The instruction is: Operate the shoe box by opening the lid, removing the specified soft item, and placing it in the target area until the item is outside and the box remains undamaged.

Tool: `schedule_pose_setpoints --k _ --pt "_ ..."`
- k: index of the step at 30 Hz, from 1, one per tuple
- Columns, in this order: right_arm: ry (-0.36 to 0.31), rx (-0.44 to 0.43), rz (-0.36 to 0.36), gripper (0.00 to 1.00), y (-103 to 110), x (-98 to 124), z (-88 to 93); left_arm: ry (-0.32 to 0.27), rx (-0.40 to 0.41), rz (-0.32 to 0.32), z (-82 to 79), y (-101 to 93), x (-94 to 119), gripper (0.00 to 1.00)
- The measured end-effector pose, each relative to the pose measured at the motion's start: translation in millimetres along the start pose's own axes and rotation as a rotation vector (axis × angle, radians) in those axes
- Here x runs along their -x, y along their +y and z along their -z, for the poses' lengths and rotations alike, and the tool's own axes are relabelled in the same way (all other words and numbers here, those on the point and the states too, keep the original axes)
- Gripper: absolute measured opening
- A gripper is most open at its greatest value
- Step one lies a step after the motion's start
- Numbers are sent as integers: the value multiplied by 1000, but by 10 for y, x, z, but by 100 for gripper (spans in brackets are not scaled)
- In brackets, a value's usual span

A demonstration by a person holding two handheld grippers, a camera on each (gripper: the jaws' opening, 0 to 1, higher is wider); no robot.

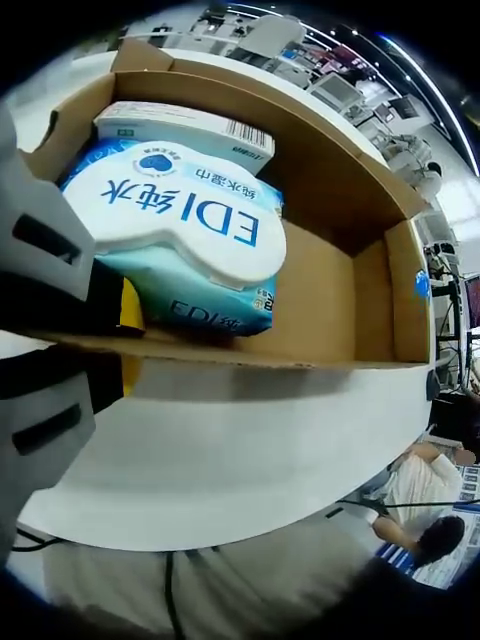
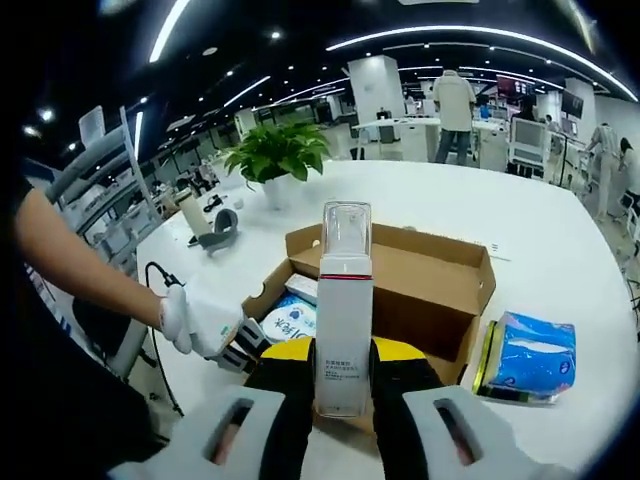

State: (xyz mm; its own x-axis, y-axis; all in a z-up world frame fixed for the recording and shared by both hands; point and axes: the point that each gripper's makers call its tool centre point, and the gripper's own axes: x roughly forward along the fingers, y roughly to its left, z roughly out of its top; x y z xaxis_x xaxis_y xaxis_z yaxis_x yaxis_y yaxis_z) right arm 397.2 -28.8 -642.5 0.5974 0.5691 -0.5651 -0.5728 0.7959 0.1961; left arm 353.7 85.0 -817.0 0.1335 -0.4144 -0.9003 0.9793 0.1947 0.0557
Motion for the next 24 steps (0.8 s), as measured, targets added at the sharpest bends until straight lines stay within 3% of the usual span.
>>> schedule_pose_setpoints --k 9,24 --pt "-35 46 43 17 -89 121 -59 0 -2 1 -4 3 -2 2" --pt "-84 -8 122 17 -413 383 -83 0 -4 3 0 1 -3 2"
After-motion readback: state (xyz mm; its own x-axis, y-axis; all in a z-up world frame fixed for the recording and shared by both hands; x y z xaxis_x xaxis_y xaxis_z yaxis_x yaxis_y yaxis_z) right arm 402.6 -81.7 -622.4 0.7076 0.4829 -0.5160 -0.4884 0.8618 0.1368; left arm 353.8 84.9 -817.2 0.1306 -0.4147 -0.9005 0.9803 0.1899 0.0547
